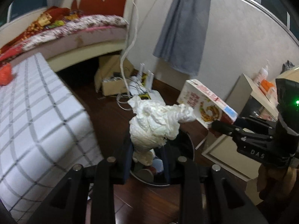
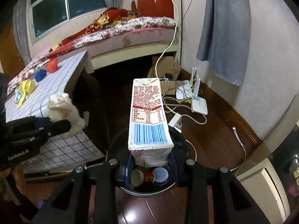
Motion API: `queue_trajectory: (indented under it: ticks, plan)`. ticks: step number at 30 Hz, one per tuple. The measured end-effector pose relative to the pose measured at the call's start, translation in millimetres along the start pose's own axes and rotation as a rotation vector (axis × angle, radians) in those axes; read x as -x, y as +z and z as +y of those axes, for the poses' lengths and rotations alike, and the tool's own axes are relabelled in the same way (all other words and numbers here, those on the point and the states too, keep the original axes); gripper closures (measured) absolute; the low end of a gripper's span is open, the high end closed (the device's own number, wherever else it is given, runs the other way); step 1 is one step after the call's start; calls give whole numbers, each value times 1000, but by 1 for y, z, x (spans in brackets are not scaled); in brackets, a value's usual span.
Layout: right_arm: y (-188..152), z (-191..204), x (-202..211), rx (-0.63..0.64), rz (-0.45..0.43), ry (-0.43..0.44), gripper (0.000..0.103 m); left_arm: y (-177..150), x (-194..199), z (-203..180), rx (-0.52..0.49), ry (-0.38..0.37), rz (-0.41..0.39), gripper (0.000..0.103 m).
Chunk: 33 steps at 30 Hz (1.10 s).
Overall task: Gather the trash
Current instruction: 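Carry the tissue and milk carton toward the black bin, then open both tools over the bin to drop the tissue and carton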
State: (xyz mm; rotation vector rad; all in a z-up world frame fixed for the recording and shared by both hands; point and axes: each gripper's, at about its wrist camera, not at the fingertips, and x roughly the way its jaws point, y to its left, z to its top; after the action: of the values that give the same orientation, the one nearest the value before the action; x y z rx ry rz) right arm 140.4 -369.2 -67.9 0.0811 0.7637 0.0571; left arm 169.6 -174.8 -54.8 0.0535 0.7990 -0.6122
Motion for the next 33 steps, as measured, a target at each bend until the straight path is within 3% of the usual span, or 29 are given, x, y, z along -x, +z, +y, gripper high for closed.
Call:
queue_trajectory:
  ticks: [9,17,19,20,21,22,25,27,33]
  plan:
    - [-20,-7,-46,56,98,9,67,-7,-48,0,-30,-57,88,73]
    - [-29,-15,-85,83,176,48,67,-17,-82,2,24,-153,161,72]
    - [-34,-16,-98,94,210,59,61,-20,-93,2,42,-179,190,57]
    - [-38,-18,-105,107,231,37,33,-21,-98,3,48,-150,203,27]
    - [-44,-23,-114,121,265,-38,18,-24,-101,7,63,-123,209,10]
    - [-47,-28,-117,117,274,-75,10,-26,-101,11,78,-114,209,8]
    - [-52,-48,-119,36,294,-108,8,-33,-96,19,79,-40,204,2]
    - [-53,-52,-117,10,297,-114,2,-37,-91,21,66,3,189,1]
    - [-47,-39,-106,4,262,-107,1,-45,-77,24,64,71,175,1]
